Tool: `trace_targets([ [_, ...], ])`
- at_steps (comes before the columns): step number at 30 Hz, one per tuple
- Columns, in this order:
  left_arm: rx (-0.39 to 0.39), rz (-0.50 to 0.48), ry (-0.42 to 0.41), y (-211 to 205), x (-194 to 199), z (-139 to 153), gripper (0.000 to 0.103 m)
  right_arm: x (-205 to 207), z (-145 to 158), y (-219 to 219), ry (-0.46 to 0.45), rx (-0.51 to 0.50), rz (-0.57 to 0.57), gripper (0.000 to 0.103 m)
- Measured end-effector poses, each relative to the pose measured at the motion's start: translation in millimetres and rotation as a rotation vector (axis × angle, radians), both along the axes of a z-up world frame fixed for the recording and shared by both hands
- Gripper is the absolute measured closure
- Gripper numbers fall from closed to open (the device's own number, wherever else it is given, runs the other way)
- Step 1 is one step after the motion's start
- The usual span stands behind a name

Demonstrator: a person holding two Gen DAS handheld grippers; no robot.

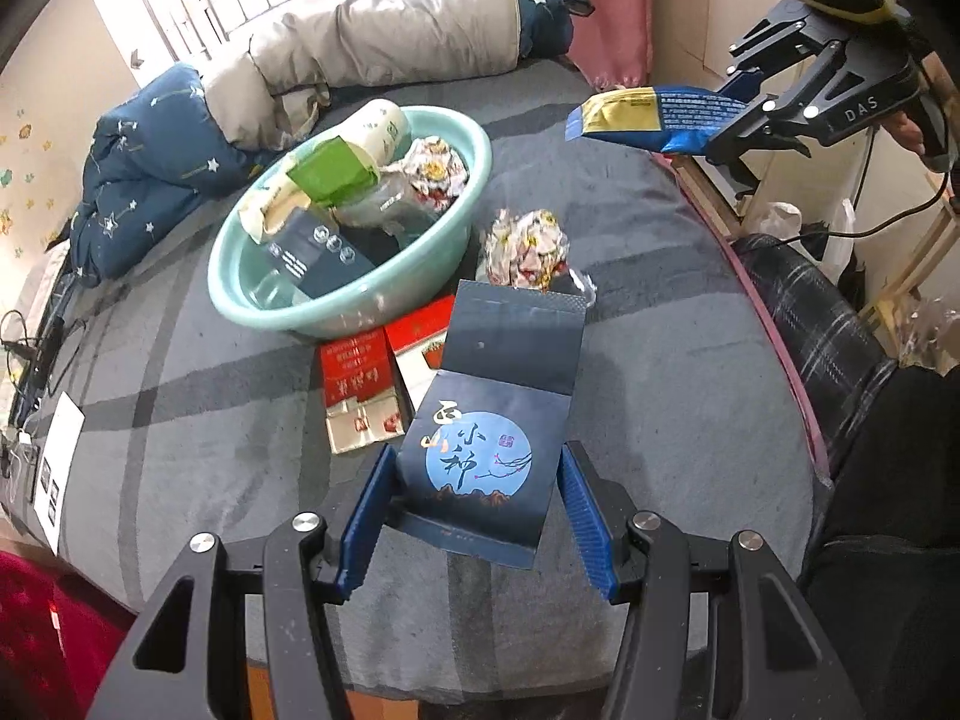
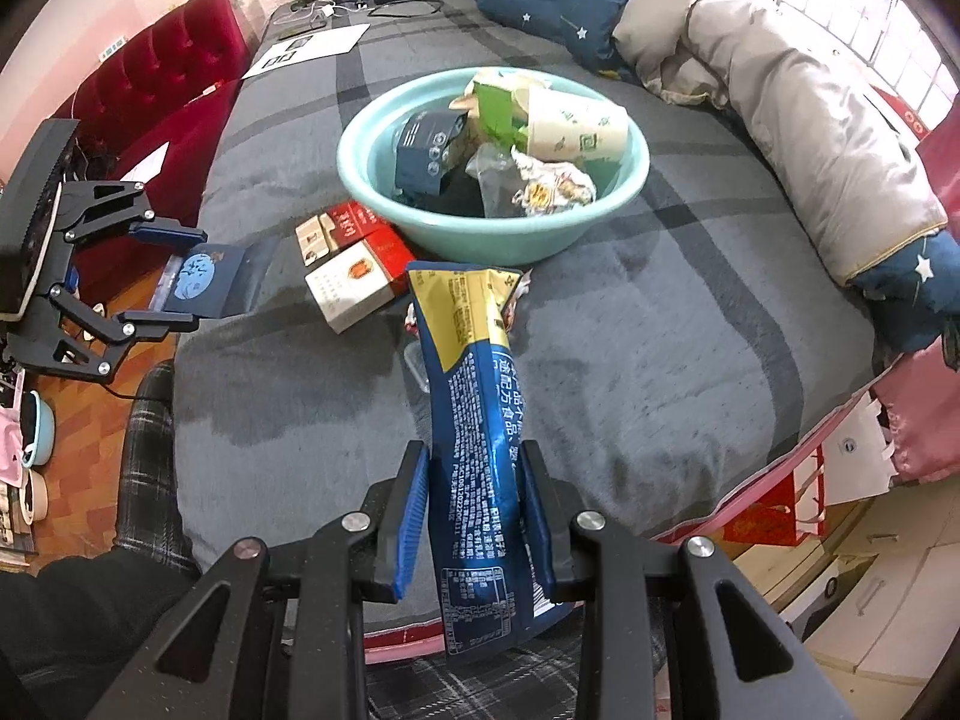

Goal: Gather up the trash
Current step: 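Lift the pouch in left tool and packet in right tool toward the basin, then carry the pouch in left tool and packet in right tool over the teal basin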

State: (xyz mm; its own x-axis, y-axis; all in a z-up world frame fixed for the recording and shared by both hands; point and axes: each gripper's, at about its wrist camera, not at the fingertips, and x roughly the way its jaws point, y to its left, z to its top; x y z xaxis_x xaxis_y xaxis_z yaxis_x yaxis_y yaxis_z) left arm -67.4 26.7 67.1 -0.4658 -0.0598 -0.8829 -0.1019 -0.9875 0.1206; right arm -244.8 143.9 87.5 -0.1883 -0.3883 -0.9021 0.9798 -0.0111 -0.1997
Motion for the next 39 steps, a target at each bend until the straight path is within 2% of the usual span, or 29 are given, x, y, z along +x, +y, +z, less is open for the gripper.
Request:
trace_targets([
  [27,-0.016,0.025,0.072,-21.0,-29.0,43.1,0.043,-11.1,45.3,-35.7,0.031,-0.052,0.027,0.072],
  [39,0.004,0.055,0.112,-42.1,-45.8,57.5,0.043,-12.5,61.3,-60.3,0.036,-0.067,0.043,0.072],
])
